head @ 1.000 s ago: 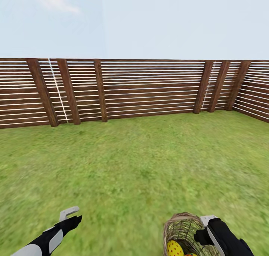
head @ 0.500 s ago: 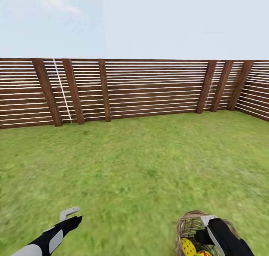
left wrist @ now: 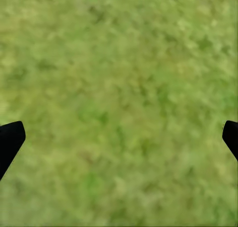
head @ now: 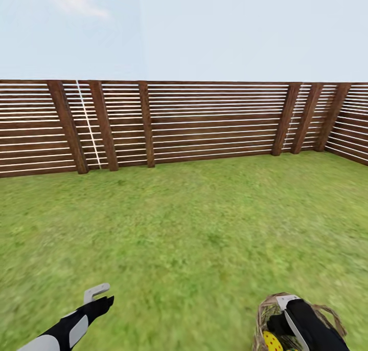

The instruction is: Take the three Easter eggs out of the wicker basket on the lawn in the garden, then place them on the lawn next to a single tree (choose any tree) so that all three eggs are next to the same tree and none are left in the basket.

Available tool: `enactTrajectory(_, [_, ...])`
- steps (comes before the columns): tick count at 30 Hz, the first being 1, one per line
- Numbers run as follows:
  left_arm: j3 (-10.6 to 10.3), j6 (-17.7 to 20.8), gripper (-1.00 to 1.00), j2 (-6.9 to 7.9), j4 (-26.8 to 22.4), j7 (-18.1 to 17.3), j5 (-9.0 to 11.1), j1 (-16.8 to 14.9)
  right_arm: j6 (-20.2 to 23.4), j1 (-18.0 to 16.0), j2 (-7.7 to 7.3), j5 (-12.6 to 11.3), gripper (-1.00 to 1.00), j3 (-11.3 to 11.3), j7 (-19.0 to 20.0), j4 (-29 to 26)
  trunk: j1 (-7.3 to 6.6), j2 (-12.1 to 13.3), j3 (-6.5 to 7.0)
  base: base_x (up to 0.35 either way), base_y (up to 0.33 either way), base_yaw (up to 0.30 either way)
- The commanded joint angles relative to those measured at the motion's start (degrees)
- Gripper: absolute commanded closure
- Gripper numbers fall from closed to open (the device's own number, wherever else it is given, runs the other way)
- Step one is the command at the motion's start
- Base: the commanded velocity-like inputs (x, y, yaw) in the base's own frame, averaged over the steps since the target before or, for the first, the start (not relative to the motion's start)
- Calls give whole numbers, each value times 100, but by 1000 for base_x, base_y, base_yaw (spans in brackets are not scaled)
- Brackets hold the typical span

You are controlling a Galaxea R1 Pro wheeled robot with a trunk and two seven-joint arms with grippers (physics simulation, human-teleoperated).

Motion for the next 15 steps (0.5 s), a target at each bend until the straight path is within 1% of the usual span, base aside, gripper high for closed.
enactTrajectory(1, [46, -10, -100, -7, 10, -38, 12, -5, 30, -2, -17, 39, -100, 5, 48, -8, 0, -3, -6, 51, 143, 0])
enactTrajectory(3, [45, -11, -100, -20, 14, -38, 10, -5, 28, -2, -103, 35, -100, -5, 65, 23, 0, -3, -6, 27, 75, 0])
enactTrajectory(5, [43, -11, -100, -26, 15, -37, 8, -5, 28, -2, -413, -7, -100, -18, 160, 106, 0, -3, -6, 9, 25, 0])
enactTrajectory(6, [43, -11, -100, -27, 16, -36, 7, -5, 25, -2, -559, -17, -100, -19, 300, 146, 0, -3, -6, 4, 10, 0])
enactTrajectory(7, [42, -11, -100, -28, 16, -33, 3, -5, 27, -2, -738, 0, -100, -21, 600, 198, 0, -3, -6, 2, 6, 0])
enactTrajectory(9, [42, -11, -100, -28, 16, -33, 1, -5, 29, -2, -912, 16, -100, -31, 938, 263, 0, -3, -6, 1, 3, 0])
enactTrajectory(11, [42, -11, -100, -29, 16, -36, 0, -5, 25, -2, -1009, 22, -100, -24, 1070, 331, 0, -3, -6, 0, 1, 0])
enactTrajectory(15, [42, -11, -100, -29, 16, -38, -1, -5, 29, -2, -1085, 25, -100, -26, 1143, 374, 0, -3, -6, 0, 0, 0])
